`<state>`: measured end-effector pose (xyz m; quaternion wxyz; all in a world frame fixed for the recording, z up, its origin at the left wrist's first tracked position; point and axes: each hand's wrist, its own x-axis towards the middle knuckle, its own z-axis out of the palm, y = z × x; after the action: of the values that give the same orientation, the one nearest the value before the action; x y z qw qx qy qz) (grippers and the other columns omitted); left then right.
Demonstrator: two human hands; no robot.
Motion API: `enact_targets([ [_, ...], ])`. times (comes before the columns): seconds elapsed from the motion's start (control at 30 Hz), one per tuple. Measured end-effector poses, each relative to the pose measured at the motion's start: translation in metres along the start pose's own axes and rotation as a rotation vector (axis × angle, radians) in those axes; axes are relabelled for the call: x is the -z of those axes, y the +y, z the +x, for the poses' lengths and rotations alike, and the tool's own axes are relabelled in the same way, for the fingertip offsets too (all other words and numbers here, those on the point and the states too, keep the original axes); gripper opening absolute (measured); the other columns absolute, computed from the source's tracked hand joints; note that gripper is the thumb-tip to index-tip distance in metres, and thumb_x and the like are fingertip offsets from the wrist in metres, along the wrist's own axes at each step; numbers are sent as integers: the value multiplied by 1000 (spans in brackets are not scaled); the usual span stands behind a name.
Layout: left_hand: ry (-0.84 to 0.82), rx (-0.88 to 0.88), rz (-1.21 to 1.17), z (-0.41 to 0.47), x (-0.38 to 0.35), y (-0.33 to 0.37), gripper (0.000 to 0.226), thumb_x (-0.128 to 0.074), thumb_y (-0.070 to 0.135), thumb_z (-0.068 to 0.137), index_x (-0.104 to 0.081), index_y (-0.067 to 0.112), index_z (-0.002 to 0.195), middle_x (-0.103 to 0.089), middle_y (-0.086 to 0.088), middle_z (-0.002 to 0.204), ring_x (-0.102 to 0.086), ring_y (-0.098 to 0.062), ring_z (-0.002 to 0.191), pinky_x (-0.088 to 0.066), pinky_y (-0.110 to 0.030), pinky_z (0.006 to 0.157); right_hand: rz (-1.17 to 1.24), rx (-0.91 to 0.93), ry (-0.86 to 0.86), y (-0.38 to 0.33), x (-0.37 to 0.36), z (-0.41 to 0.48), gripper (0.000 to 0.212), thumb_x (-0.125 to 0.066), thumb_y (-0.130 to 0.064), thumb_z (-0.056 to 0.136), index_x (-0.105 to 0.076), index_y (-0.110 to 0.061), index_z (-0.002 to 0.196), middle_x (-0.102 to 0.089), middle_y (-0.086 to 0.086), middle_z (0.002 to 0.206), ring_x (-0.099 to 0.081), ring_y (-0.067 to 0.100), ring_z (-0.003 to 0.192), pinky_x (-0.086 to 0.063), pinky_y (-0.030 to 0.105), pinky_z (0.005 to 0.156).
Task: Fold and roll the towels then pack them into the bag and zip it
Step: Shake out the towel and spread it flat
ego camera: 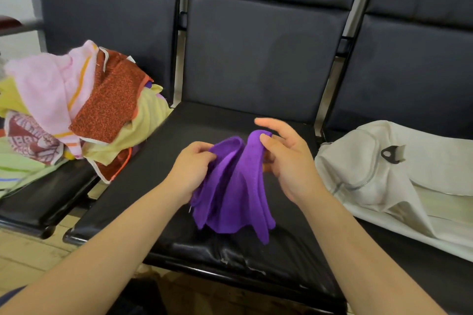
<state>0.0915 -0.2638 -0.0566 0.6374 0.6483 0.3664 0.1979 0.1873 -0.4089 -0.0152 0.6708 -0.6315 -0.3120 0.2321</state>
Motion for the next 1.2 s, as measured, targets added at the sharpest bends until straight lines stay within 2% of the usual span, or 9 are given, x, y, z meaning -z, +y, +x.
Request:
enact_targets([
  [0.1,299,-287,91,-7,0,0,27,-56,17,91,-53,12,117,-54,-5,117,-52,1,90,-42,-21,85,-37,3,51,-5,-1,-1,22,-51,-5,96,-68,-18,103,-68,0,84,-68,14,77,-55,27,68],
  [0.2,138,-635,149,-33,-2,14,36,-53,47,80,-51,28,110,-49,7,108,-50,8,91,-39,-6,77,-89,37,36,-12,-5,-2,26,-51,0,95,-64,-18,108,-71,0,97,-70,8,88,-58,30,77],
  [0.27,-54,-633,324,-48,-11,21,54,-63,58,70,-41,41,116,-41,22,112,-47,7,102,-36,-3,81,-301,152,75,-14,-6,-2,31,-56,-1,92,-63,-22,115,-70,-3,104,-68,6,95,-58,32,85],
  [0.37,15,-570,528,-48,-21,15,86,-76,46,72,-29,24,141,-37,10,132,-45,-3,113,-38,-14,89,-560,292,199,-19,-3,-5,24,-63,-12,91,-67,-22,112,-70,-6,100,-68,7,91,-56,29,86],
  [0.53,-167,-676,561,-44,-16,14,90,-71,58,69,-31,24,143,-32,10,142,-36,1,124,-37,-21,103,-696,439,283,-28,7,-8,9,-65,-22,89,-63,-30,91,-55,-25,81,-59,-3,81,-45,7,70],
  [0.73,-275,-674,355,-60,-35,15,83,-60,68,63,-40,31,134,-39,18,130,-37,8,120,-37,-9,96,-830,395,246,-29,-4,-10,15,-63,-21,89,-51,-21,79,-53,-10,74,-52,-1,64,-39,2,61],
  [0.83,-214,-668,403,-54,-32,14,62,-67,42,74,-44,29,130,-41,16,126,-39,6,117,-33,-2,91,-817,356,272,-29,1,-10,20,-63,-19,89,-48,-22,76,-52,-8,64,-50,6,56,-40,5,57],
  [0.97,-57,-683,513,-46,-22,10,32,-57,8,82,-56,17,113,-55,7,106,-53,-7,94,-41,-16,77,-664,308,302,-24,12,-2,25,-66,-18,89,-48,-23,72,-55,-6,65,-52,-1,62,-40,8,54],
  [1.2,-21,-611,561,-12,15,7,9,-62,20,91,-66,16,84,-61,7,70,-55,-8,68,-39,-22,66,-526,181,188,-30,42,3,4,-69,-17,87,-72,-17,84,-72,0,82,-68,11,78,-53,21,69],
])
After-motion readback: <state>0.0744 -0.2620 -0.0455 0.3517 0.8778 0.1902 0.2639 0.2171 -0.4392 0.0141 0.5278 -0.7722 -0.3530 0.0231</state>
